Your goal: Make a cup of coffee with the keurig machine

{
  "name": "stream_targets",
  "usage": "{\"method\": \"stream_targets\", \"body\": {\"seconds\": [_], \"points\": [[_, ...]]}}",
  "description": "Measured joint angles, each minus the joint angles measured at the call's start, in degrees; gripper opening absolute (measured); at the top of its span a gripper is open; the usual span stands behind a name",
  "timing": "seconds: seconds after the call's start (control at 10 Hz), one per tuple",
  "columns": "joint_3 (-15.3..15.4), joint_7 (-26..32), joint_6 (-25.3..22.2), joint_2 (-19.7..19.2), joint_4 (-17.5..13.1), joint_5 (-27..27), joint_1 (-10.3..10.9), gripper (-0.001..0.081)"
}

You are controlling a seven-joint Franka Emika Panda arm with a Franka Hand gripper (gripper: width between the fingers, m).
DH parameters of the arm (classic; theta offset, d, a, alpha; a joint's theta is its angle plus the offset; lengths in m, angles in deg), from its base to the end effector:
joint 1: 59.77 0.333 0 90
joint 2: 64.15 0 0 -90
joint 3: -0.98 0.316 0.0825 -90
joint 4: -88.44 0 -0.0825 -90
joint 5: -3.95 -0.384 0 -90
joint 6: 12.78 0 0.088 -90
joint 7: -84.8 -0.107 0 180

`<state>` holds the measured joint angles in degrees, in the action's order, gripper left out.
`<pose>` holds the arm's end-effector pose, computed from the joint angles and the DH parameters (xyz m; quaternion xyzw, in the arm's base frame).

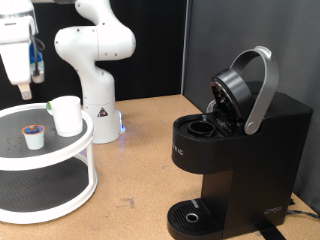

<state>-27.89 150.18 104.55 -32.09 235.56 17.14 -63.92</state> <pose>0.3170 -0.2202 0.4260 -0.9319 -0.3617 -0.0189 0.0203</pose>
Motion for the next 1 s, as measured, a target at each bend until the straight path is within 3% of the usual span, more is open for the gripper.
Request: {"method": "stream_targets", "body": {"seconds": [0.4,1.0], "points": [[-0.1,0.7,5.9,-4.0,1.7,0.0,1.1,0.0805],[-0.9,1.6,12.1,-6.1,5.0,0.8,0.8,0.0805]]}}
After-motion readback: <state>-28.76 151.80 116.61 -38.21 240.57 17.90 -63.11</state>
